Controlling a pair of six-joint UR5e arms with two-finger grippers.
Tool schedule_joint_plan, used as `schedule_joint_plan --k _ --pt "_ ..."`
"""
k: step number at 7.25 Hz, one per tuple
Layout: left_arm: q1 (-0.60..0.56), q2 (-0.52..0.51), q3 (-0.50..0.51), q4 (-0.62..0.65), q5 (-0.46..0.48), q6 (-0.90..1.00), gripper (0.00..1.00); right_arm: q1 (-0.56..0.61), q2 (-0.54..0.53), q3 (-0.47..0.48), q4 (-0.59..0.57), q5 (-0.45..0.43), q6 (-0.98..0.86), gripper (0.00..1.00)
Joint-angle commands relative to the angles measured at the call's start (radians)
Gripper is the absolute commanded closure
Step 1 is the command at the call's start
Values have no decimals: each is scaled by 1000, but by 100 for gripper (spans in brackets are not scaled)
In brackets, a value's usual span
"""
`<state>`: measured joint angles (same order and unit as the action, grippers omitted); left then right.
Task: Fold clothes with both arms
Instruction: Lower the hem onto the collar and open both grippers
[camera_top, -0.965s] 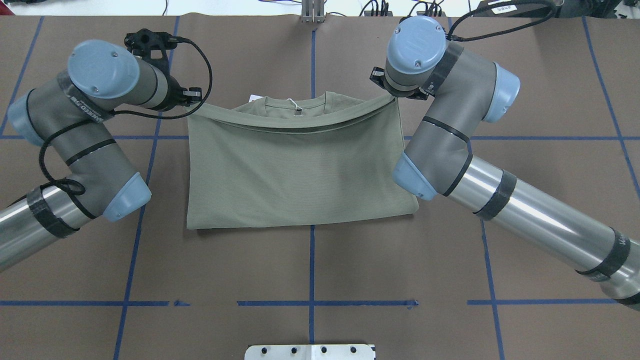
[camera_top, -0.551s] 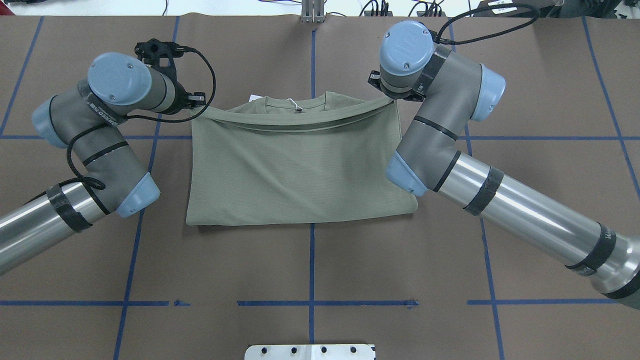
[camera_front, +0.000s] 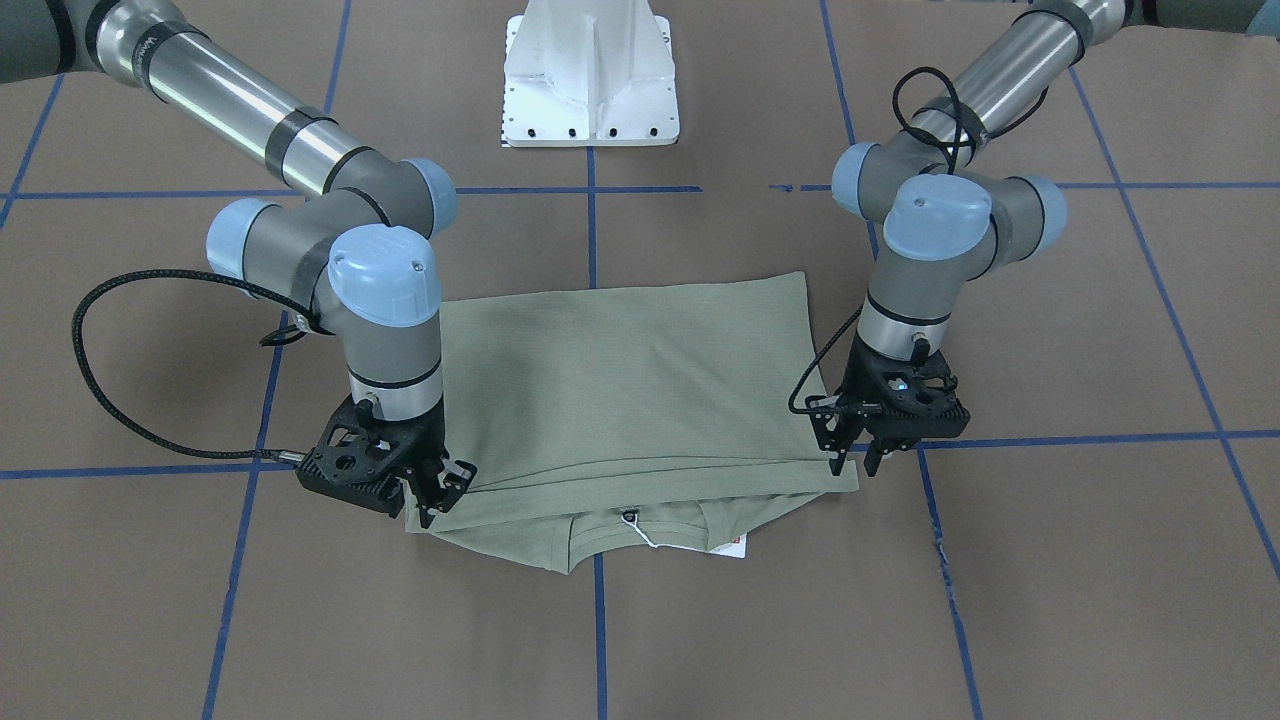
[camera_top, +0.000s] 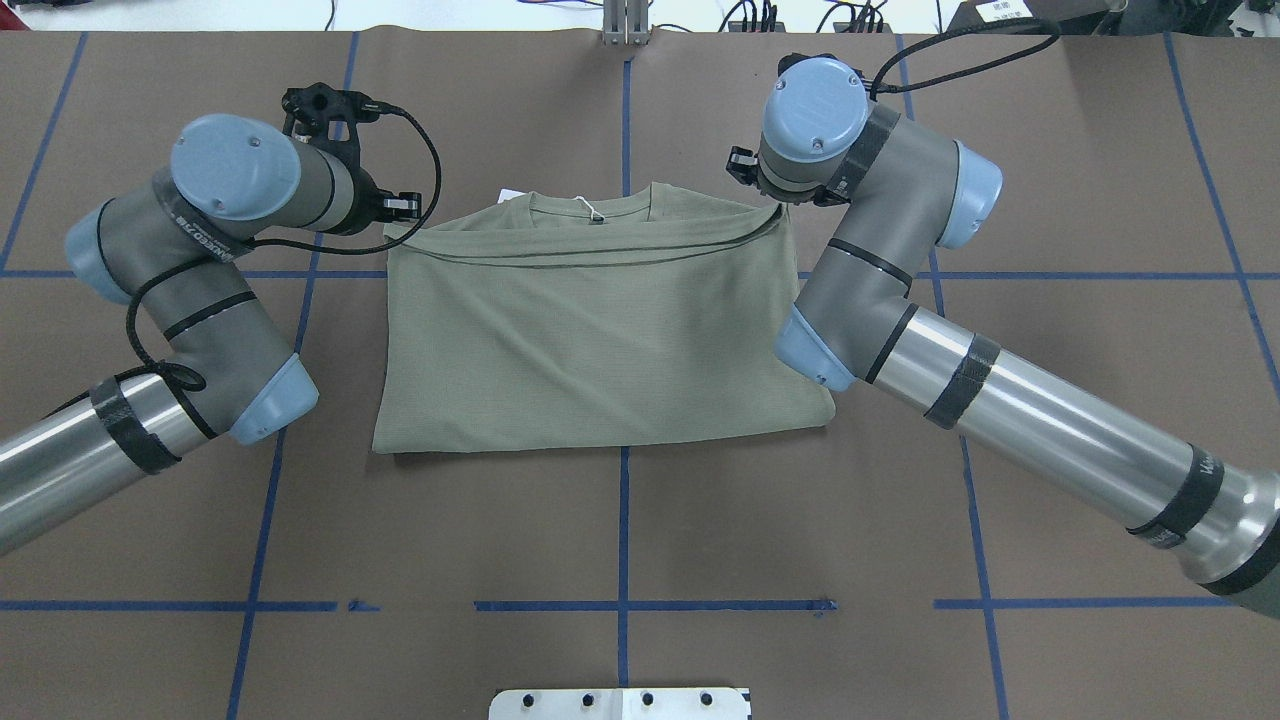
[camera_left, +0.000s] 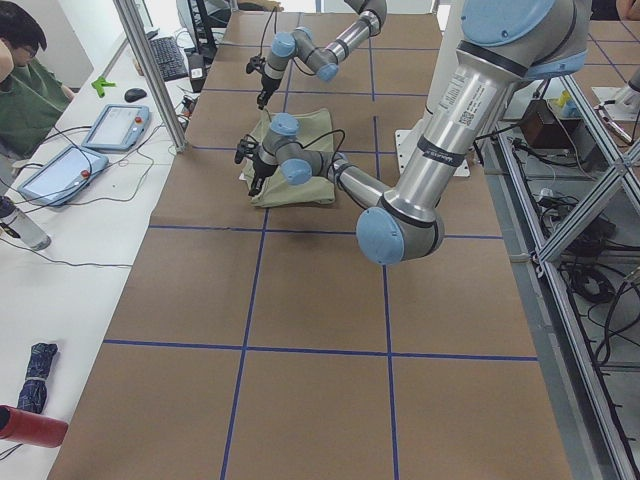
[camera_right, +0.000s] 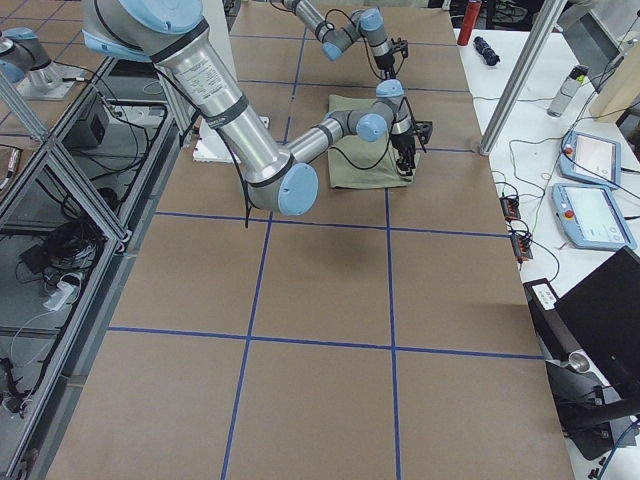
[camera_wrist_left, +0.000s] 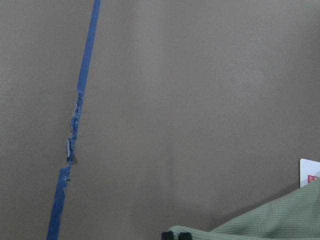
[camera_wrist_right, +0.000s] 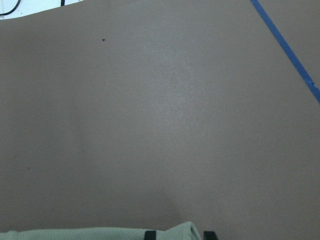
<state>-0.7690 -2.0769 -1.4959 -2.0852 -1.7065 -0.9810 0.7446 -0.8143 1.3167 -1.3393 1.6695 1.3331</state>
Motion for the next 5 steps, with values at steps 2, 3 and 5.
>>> schedule_joint_plan --k 2,3,5 --pt "25 174 -221 -27 -79 -7 0 22 -71 143 0 85 -91 0" --pt "71 272 -289 -115 -78 -104 0 22 -71 145 0 85 -88 0" --pt "179 395 -308 -329 -14 -312 15 22 -72 145 5 85 -83 0"
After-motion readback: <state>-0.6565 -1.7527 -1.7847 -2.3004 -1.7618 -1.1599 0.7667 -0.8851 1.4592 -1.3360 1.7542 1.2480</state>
